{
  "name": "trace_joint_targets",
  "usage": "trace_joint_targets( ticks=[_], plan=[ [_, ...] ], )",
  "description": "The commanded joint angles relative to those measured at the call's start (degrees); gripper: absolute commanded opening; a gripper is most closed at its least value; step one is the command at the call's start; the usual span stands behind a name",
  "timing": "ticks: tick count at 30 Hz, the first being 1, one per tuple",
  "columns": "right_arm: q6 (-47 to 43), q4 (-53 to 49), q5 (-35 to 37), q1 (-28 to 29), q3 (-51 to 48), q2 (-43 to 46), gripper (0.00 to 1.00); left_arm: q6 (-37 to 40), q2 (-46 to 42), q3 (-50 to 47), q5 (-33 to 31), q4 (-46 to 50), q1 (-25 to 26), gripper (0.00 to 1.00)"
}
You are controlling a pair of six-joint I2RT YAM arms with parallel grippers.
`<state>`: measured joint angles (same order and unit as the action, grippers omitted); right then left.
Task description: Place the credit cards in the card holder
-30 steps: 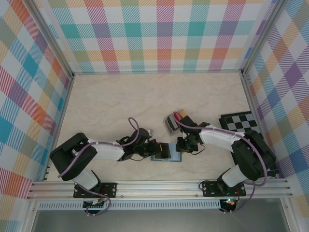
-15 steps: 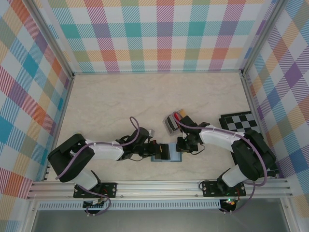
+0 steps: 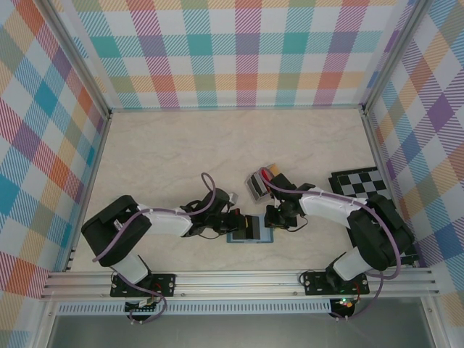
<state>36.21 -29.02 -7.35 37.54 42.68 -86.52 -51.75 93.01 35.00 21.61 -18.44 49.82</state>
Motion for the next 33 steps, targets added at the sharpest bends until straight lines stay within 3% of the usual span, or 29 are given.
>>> trace_joint_targets(
  ticks=[1, 17, 25, 33],
  plan=[
    [1.2, 2.3, -1.5, 0.3, -1.8, -0.8, 0.24, -0.3, 1.6, 1.7, 1.3, -0.8, 1.5, 0.06],
    [3.0, 2.5, -1.7, 0.3, -2.4, 1.2, 0.25, -1.1, 4.8, 5.9, 0.1, 0.3, 4.0, 0.15],
    [3.9, 0.0, 0.8, -0.3, -1.7, 3.4, 0.27, -2.1, 2.5, 5.0, -1.5, 1.7, 4.1, 0.26],
    [1.1, -5.6, 3.8, -2.7, 1.0, 9.9, 0.42, -0.5, -4.1, 4.8, -5.5, 8.6, 4.1, 0.42]
  ],
)
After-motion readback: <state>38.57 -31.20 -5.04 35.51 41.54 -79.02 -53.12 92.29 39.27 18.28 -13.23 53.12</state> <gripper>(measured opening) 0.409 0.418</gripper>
